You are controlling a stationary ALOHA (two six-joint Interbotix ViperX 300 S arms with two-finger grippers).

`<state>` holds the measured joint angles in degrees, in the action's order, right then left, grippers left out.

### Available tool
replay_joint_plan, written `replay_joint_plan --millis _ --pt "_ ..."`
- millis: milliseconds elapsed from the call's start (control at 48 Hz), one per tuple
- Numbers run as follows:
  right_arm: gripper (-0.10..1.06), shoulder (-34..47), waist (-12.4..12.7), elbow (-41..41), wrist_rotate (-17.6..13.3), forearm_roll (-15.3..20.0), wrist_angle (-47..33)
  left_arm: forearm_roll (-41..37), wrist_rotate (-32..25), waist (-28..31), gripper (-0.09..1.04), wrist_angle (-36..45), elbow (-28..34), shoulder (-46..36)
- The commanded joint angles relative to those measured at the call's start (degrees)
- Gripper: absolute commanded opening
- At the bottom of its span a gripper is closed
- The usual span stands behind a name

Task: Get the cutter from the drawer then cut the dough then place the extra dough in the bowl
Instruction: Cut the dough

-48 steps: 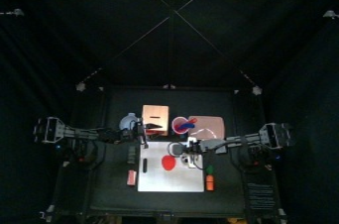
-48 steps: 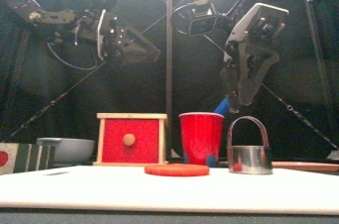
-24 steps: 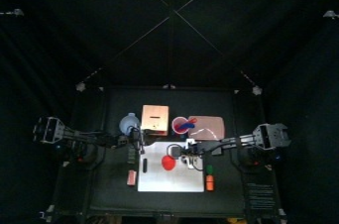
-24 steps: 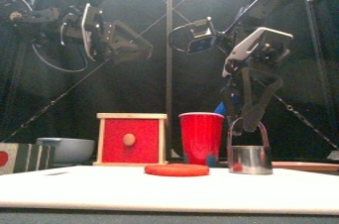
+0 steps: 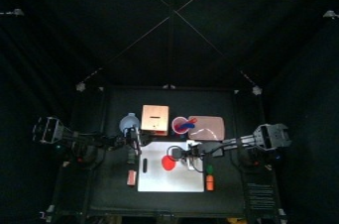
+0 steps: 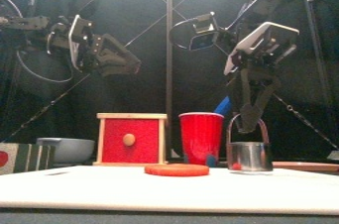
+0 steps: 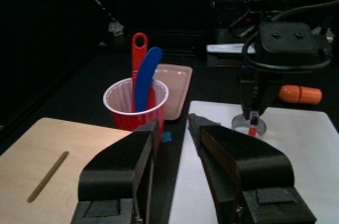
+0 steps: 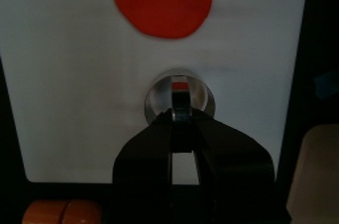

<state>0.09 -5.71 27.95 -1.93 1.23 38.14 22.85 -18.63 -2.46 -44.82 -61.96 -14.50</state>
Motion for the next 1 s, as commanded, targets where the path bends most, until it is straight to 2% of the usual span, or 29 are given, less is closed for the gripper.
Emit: replay_joint_plan --millis 21,500,792,1000 --pt "0.44 0.3 -0.4 -5.2 -0.1 0.0 0.4 -0.1 -0.1 -0.2 0.73 -0.5 0.6 -0.5" --pt "0.45 10.0 0.0 -16.8 -0.1 -1.1 5.4 0.0 -0.6 0.4 0.73 -0.4 -1.8 -0.7" --pt "0.45 11.8 0.6 -18.6 -0.2 -3.3 5.7 0.0 -0.4 0.4 0.72 -0.5 -2.7 -0.8" --pt "0.44 12.3 0.7 -18.5 -0.2 -3.3 5.7 0.1 -0.3 0.3 0.73 -0.5 -2.9 -0.8"
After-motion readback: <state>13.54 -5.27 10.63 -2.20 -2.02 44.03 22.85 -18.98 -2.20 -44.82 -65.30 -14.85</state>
